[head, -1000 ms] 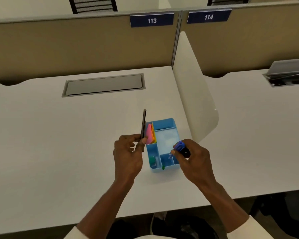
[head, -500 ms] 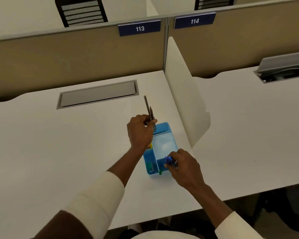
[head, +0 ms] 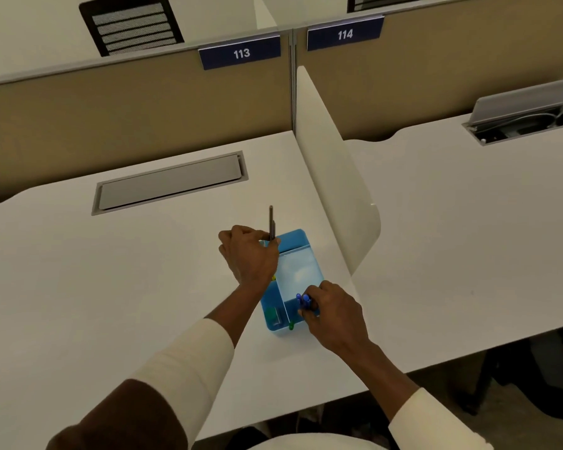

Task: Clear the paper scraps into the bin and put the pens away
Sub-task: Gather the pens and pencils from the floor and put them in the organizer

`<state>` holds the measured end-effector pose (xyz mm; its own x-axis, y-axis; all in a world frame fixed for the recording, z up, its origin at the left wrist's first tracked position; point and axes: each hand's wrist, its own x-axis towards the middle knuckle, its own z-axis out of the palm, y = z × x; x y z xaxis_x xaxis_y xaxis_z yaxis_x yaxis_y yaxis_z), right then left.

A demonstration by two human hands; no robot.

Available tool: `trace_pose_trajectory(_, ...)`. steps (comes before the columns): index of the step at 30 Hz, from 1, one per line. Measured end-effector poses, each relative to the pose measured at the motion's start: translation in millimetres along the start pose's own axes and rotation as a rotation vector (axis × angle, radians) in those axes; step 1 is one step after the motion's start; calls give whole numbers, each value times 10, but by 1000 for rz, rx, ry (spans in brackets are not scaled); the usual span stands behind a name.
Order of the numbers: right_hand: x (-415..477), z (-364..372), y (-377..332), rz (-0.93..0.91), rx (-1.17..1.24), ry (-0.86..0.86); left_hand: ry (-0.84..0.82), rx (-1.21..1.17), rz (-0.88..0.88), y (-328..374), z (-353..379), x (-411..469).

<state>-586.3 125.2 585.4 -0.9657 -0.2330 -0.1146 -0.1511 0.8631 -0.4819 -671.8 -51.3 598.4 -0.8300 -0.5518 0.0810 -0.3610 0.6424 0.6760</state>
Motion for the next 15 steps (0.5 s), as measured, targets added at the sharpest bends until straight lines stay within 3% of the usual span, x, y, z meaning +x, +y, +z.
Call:
trace_pose_trajectory(9,26,4,-12,-21,-39,-21,-71,149,-82,-44,99,31)
trace_pose_trajectory(15,35,-9,-44,-43,-56,-22,-73,52,-136,-24,89,63)
